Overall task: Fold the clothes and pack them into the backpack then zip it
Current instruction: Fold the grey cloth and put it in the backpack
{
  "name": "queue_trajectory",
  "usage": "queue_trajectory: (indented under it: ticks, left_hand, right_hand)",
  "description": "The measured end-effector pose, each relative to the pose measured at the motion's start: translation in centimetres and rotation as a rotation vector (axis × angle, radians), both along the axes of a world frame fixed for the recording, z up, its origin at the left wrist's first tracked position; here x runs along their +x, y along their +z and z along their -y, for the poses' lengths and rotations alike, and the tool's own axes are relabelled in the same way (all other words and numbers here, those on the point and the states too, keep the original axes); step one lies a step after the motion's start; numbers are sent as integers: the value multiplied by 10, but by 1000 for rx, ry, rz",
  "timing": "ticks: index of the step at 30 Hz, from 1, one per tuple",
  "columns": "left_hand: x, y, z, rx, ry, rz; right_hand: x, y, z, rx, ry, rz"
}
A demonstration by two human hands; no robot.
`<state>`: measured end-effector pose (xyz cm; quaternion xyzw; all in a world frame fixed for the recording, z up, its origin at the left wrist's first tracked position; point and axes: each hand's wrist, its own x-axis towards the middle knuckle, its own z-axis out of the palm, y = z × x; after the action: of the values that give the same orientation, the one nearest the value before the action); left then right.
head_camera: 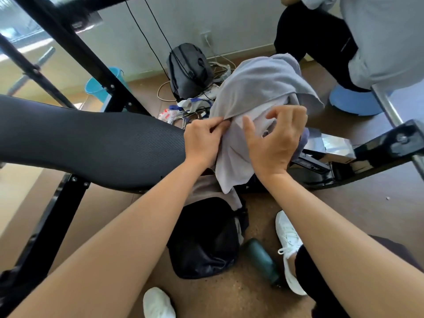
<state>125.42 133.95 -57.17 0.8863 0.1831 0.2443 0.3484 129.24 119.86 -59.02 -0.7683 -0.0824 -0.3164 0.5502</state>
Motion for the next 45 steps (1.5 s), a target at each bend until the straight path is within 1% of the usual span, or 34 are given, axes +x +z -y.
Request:
queue_trajectory:
  ticks: [1,2,4,5,8,12,14,16,20,21,22,24,26,28,29,30,32,35,38,42,45]
  left_hand:
    - [1,2,-3,-29,13,-2]
    - [3,5,-5,-80,34,5]
    - [6,13,-4,-237,109,53]
    - [6,19,-4,-321,154,90]
    - [0,44,-7,-527,263,226]
    - [-34,87,-21,-784,324,437]
    - [-58,103,-28,-855,368,526]
    - [-86,114,-31,-868,413,571]
    - [-137,123,-37,-781,519,556]
    - [-148,124,-37,-768,539,565]
    - [-160,123,-38,-764,547,573]
    - [-182,119,-37,-771,538,557]
    - [-204,112,-34,-802,507,507]
    - [-222,106,-27,-829,498,463]
    - [-230,104,-23,-826,490,460]
    - [-236,103,-17,-817,469,467]
    - [-248,100,-8,-795,445,469]
    - [-267,92,3,-799,374,426]
    - [-288,79,14,-756,246,316]
    - [-317,57,32,-723,193,199]
    - [-336,41,43,-714,135,102]
  right_hand:
    - [0,-1,-1,-91,17,79]
    - [2,-6,-3,-190,53,114]
    - [4,-15,-3,-357,140,75]
    - [5,-18,-3,-409,166,43]
    - [3,-20,0,-505,191,28]
    - [-1,-22,3,-583,211,-43]
    - [-3,-23,3,-600,241,-78]
    - [-2,-24,3,-631,257,-76]
    - [-6,-24,5,-595,305,-228]
    - [-11,-21,7,-577,313,-229]
    - [-18,-18,9,-538,325,-202]
    - [-42,-4,15,-391,375,-138]
    - [-67,8,20,-212,537,-138]
    - [-91,18,21,-34,775,-277]
    - [-101,21,22,-3,871,-349]
    - [-109,23,21,-8,928,-384]
    - [-125,21,21,-70,968,-411]
    - [-149,16,26,-146,1032,-460]
    - [-174,14,31,-216,1121,-517]
    - [-215,13,36,-271,1270,-566]
    - [-246,5,37,-380,1324,-585]
